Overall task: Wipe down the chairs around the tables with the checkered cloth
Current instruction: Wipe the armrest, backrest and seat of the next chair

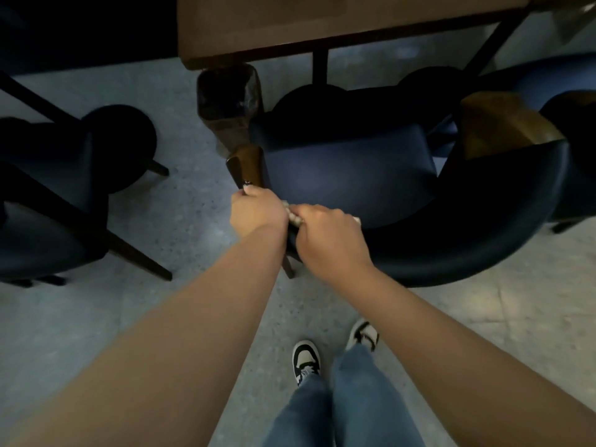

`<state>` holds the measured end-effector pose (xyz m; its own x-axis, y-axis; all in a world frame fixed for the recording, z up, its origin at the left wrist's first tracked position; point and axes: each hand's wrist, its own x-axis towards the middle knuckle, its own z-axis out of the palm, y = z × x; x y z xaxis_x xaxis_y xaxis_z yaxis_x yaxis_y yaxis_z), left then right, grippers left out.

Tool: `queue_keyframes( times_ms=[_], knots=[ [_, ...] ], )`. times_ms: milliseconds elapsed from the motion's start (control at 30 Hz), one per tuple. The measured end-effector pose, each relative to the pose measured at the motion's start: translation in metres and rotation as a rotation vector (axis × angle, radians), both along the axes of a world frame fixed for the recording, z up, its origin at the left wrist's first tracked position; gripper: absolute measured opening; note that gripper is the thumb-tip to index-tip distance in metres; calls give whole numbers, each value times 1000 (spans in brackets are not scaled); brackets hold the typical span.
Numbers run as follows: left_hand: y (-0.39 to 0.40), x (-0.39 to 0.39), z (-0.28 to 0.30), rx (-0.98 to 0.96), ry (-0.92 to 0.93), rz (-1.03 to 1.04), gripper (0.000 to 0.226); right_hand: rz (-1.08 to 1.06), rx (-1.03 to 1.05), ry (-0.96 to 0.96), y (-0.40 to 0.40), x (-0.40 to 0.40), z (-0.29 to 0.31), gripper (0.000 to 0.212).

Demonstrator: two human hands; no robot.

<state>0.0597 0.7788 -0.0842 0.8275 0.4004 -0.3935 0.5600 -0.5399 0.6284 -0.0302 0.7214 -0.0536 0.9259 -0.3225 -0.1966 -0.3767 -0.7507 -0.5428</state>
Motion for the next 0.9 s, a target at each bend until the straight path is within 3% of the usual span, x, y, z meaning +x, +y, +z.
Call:
queue_keyframes(
  times_ms=[333, 467, 700, 900],
  knots=[
    [5, -5, -4, -241, -33, 32, 36, 88, -13, -115, -3, -4, -4, 36],
    [12, -9, -10, -390, -78, -5, 39, 120, -86, -143, -2, -6, -9, 29],
    [22, -17, -16, -654, -288, -133, 63, 196, -159, -235, -2, -14, -10, 27],
    [25, -14, -26, -738, -412, -235, 53, 257, -303, -382, 0, -20, -16, 14]
  ],
)
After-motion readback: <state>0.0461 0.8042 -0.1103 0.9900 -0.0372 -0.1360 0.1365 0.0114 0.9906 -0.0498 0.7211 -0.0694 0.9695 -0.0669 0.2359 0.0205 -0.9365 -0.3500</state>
